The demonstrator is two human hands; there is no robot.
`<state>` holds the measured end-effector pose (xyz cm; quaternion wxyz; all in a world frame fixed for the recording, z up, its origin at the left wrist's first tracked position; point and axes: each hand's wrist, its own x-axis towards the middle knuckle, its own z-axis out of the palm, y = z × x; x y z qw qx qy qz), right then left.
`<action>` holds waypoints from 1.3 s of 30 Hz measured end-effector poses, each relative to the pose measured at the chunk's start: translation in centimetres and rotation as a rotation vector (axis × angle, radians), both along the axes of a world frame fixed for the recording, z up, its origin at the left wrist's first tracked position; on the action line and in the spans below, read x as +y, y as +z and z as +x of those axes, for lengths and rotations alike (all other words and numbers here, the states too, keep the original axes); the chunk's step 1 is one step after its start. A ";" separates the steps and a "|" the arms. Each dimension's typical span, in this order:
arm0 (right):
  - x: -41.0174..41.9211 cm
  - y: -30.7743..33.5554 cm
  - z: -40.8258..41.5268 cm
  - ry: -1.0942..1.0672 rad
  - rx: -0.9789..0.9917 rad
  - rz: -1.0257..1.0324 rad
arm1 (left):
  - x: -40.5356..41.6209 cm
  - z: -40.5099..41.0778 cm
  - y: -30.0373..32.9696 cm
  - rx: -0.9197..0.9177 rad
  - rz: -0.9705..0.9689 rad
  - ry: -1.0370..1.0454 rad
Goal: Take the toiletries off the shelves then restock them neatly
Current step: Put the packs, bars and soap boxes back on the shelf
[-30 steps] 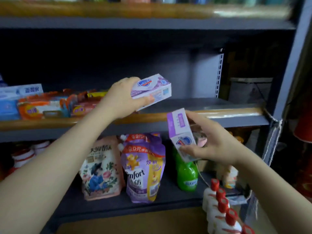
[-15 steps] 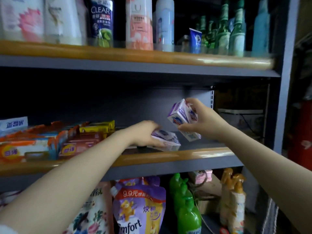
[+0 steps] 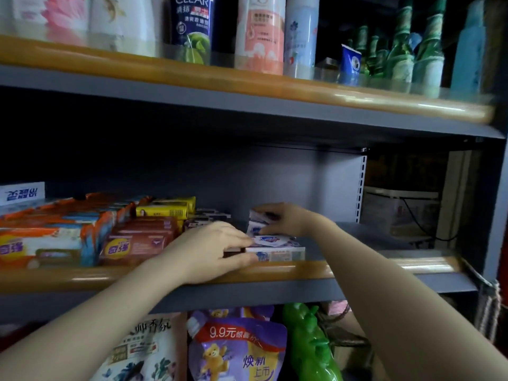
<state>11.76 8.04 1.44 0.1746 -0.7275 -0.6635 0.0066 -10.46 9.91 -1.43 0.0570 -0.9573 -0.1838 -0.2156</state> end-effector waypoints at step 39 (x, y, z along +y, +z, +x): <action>-25.9 -19.2 6.8 -0.235 0.329 0.217 | -14.3 11.2 -24.4 -0.080 -0.589 -0.172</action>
